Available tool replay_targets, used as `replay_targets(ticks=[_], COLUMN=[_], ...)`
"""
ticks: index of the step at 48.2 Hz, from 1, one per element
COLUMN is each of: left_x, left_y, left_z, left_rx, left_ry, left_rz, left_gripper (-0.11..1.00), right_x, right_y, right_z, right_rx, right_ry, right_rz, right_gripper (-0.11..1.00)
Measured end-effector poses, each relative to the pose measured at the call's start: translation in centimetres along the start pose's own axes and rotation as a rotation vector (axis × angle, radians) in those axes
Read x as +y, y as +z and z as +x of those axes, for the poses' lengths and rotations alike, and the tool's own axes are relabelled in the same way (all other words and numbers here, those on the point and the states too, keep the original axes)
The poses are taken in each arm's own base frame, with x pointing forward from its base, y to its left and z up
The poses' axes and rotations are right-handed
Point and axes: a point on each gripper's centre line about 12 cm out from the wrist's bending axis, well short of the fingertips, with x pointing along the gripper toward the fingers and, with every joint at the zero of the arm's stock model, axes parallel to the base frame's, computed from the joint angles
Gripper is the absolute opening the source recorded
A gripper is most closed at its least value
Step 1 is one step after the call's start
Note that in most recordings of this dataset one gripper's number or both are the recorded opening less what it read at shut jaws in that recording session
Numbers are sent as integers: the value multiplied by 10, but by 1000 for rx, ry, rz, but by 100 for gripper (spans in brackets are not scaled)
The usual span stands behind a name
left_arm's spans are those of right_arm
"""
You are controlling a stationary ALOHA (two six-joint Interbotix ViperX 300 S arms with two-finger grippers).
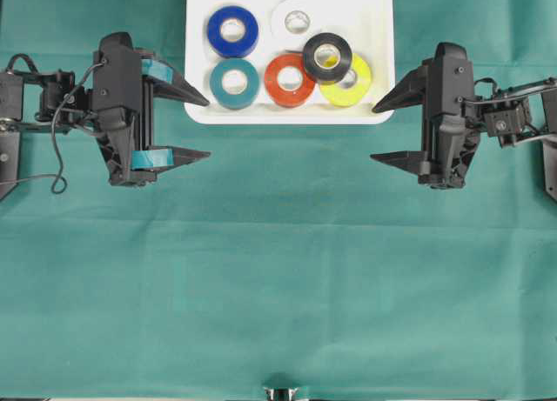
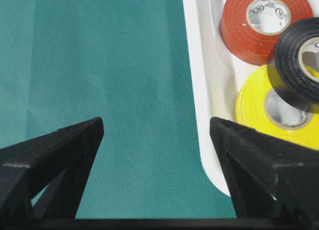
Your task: Put the tape alternately from left to right into the white case.
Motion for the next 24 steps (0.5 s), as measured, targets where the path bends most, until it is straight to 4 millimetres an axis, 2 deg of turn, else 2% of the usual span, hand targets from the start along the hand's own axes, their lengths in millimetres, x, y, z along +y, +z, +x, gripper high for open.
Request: replay_targets(ticks=[14,24], left_x=[0,0], left_y=[0,0], left_z=[-2,-10], left_rx=[-3,-20], left_ry=[0,-2], left_rz=[2,2], left_gripper=[99,100], right_x=[1,1], right_y=[0,2], right_z=[-1,-11], right_rx=[-2,-33], right_ry=[3,8], right_rz=[-1,-2], right_gripper=[75,75])
